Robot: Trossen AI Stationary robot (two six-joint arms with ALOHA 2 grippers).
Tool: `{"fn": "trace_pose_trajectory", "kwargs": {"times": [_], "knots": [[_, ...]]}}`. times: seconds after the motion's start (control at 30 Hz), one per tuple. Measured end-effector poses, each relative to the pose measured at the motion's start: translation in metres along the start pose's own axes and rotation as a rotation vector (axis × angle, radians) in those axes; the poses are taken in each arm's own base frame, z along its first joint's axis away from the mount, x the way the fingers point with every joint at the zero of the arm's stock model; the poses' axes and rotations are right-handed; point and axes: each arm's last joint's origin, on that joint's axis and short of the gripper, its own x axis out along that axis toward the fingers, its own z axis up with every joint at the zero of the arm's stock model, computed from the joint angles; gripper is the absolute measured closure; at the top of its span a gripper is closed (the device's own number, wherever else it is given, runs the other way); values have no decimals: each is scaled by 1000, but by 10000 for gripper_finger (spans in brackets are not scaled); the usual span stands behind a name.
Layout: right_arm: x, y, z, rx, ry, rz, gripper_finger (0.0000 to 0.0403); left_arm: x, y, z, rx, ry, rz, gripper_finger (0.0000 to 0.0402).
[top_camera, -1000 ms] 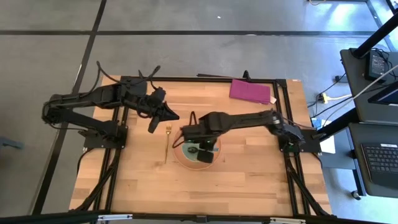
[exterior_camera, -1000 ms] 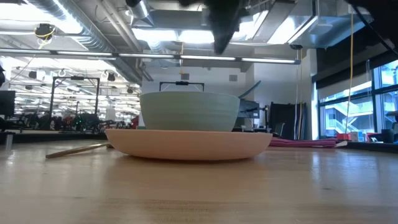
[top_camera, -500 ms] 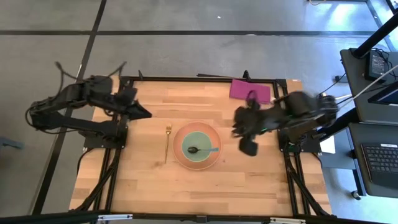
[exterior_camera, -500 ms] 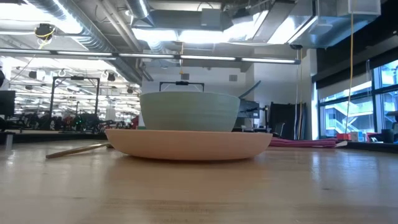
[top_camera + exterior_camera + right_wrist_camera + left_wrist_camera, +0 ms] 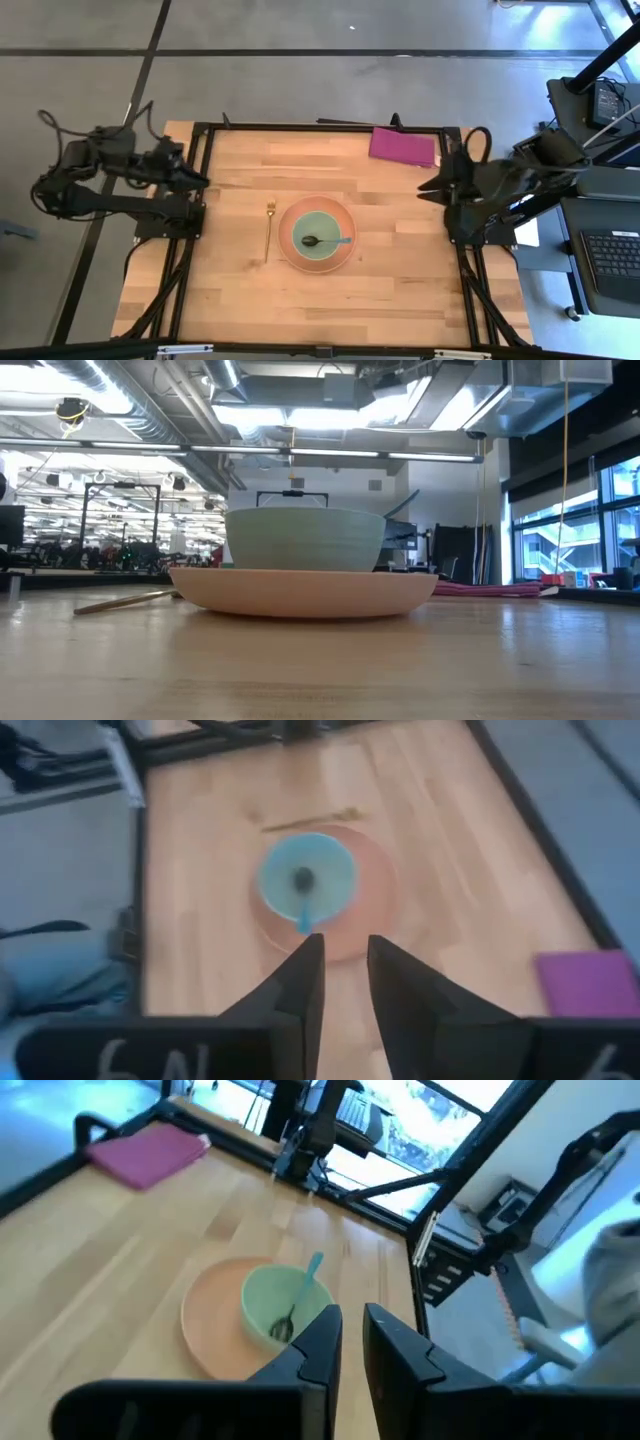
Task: Set table place
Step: Return to Home Position
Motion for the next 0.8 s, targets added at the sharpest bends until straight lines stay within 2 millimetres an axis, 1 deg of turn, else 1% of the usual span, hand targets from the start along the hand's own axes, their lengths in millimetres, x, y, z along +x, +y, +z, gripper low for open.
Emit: {"fn": "trace_pose_trajectory", "kwargs": {"times": [0.1,0.2,0.3,0.37,0.47,0.57,0.7,0.8], "knots": [[1,-8,-24,-9,-3,-92,321,-24,2,-14,-34,-30,-1,357],[10,-19,-50,41,-33,-166,321,-48,4,-25,-12,-123,-2,353],[25,-26,-74,92,-94,-117,321,-70,7,-35,-4,-263,49,349],[37,-27,-87,100,-153,-24,321,-76,9,-41,-3,-329,50,347],[56,-29,-111,67,-236,155,321,-72,12,-51,11,-347,-25,345],[76,-31,-136,42,-335,319,321,-60,15,-60,39,-335,-152,346],[104,-37,-171,41,-470,468,321,-31,19,-70,97,-349,-346,353],[121,-42,-195,21,-577,553,321,-8,25,-78,136,-361,-445,360]]}}
